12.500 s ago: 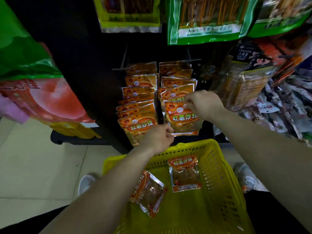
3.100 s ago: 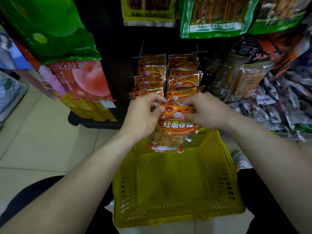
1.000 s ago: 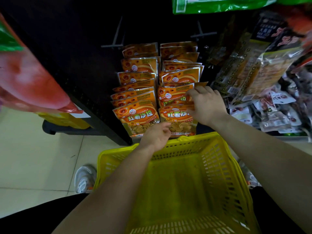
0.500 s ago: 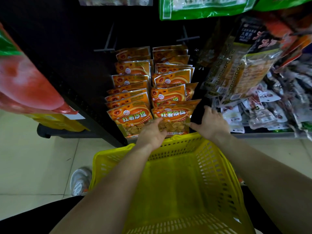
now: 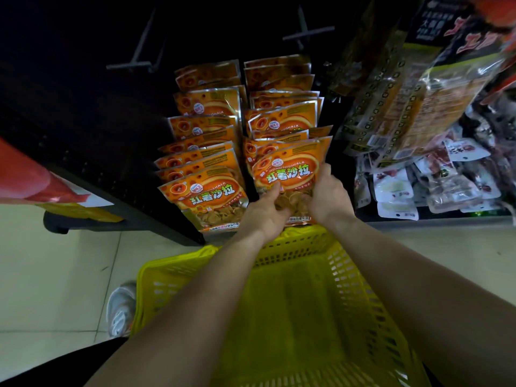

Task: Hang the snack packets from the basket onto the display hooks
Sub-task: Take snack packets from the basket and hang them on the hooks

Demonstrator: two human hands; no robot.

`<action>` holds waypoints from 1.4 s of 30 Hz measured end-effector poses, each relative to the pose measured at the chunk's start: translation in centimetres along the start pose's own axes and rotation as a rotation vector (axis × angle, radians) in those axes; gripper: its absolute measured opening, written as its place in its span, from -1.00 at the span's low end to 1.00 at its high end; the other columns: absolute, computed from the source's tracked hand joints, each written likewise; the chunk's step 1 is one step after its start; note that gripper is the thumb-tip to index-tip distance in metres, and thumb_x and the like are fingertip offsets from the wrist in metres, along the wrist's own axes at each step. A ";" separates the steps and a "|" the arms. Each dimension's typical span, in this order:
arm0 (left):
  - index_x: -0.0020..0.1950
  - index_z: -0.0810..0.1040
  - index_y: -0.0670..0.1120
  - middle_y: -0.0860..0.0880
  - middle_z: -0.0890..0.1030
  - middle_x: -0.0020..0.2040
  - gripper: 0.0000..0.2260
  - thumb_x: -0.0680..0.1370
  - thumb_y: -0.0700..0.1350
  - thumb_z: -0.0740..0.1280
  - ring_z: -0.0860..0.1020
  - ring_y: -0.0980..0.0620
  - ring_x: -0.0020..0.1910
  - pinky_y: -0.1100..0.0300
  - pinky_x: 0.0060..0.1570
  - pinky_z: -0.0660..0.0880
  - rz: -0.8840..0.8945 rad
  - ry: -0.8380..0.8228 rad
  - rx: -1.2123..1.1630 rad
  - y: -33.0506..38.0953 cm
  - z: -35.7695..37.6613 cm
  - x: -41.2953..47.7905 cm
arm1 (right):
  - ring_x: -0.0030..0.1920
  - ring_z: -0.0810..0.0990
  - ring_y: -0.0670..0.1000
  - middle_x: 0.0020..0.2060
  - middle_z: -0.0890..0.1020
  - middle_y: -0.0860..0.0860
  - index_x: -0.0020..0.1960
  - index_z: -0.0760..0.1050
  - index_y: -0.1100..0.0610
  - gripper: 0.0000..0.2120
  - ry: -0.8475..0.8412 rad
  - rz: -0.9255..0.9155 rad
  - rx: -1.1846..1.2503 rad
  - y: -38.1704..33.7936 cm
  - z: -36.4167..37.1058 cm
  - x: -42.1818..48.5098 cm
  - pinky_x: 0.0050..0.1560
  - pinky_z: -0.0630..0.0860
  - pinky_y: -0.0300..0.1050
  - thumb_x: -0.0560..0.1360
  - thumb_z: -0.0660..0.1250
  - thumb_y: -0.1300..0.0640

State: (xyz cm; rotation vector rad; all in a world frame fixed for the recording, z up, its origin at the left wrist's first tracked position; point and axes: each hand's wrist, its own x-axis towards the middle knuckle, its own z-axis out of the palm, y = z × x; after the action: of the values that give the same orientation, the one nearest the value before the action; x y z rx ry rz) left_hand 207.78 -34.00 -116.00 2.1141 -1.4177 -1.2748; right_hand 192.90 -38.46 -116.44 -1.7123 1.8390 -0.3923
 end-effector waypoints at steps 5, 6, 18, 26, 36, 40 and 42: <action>0.56 0.11 0.32 0.00 0.46 0.44 -0.40 0.60 0.06 0.29 0.57 0.11 -0.23 0.30 -0.27 0.57 0.044 0.043 0.019 -0.1 0.4 0.3 | 0.05 0.59 0.32 0.09 0.57 0.20 0.21 0.21 0.12 -0.49 0.043 -0.030 -0.004 0.2 0.4 0.8 -0.12 0.42 0.03 0.43 0.47 0.18; 0.57 0.09 0.33 -0.01 0.41 0.49 -0.40 0.60 0.06 0.30 0.61 0.04 -0.10 0.23 -0.12 0.60 0.055 0.038 0.048 -0.3 0.5 0.1 | 0.06 0.59 0.33 0.09 0.57 0.21 0.20 0.21 0.12 -0.48 0.038 -0.026 -0.005 0.3 0.4 0.7 -0.11 0.44 0.04 0.43 0.48 0.16; 0.42 0.42 0.13 0.03 0.52 0.36 -0.62 0.61 -0.01 0.33 0.60 0.17 -0.08 0.18 -0.09 0.60 0.169 0.149 0.050 1.1 -3.2 -4.0 | 0.28 0.47 0.26 0.39 0.32 0.14 0.53 0.07 0.09 -0.08 0.090 -0.051 -0.058 0.3 -4.4 -1.7 0.04 0.50 0.17 0.38 0.51 -0.14; 0.19 0.53 0.11 0.11 0.56 0.14 -0.70 0.49 0.05 0.45 0.53 0.08 0.10 0.17 0.02 0.49 0.376 0.399 0.206 4.6 -7.9 -2.3 | 0.27 0.41 0.21 0.27 0.44 0.09 0.42 0.35 0.05 -0.45 0.196 -0.387 -0.184 -3.0 -8.1 0.4 0.24 0.43 0.14 0.51 0.28 -0.18; 0.14 0.62 0.13 0.05 0.60 0.13 -0.74 0.49 0.15 0.44 0.50 -0.05 0.18 -0.02 0.15 0.46 0.459 0.444 0.539 5.6 -8.3 0.9 | 0.22 0.43 0.13 0.16 0.53 0.04 0.18 0.56 -0.03 -0.77 0.038 -0.484 -0.327 -5.9 -8.4 4.4 0.20 0.45 0.11 0.59 0.21 0.09; 0.02 0.67 0.11 0.04 0.64 0.05 -0.87 0.53 0.10 0.42 0.54 -0.06 0.09 -0.03 0.09 0.50 0.453 0.493 0.541 4.8 -8.3 1.1 | 0.17 0.46 0.13 0.06 0.54 0.02 0.06 0.57 -0.05 -0.86 0.056 -0.507 -0.323 -5.9 -8.2 4.8 0.10 0.48 0.04 0.55 0.28 0.07; 0.00 0.68 0.10 0.04 0.65 0.03 -0.88 0.54 0.08 0.41 0.55 -0.06 0.07 -0.01 0.07 0.50 0.457 0.505 0.549 4.6 -8.3 1.0 | 0.16 0.48 0.11 0.03 0.54 -0.01 0.04 0.57 -0.07 -0.89 0.043 -0.505 -0.312 -6.0 -8.2 5.0 0.08 0.48 0.03 0.54 0.32 0.07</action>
State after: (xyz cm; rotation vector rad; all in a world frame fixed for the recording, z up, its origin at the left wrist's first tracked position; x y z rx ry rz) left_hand 211.78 -38.92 -108.79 2.0149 -1.9771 -0.1673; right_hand 192.85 -45.51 -107.57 -2.4072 1.5366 -0.3538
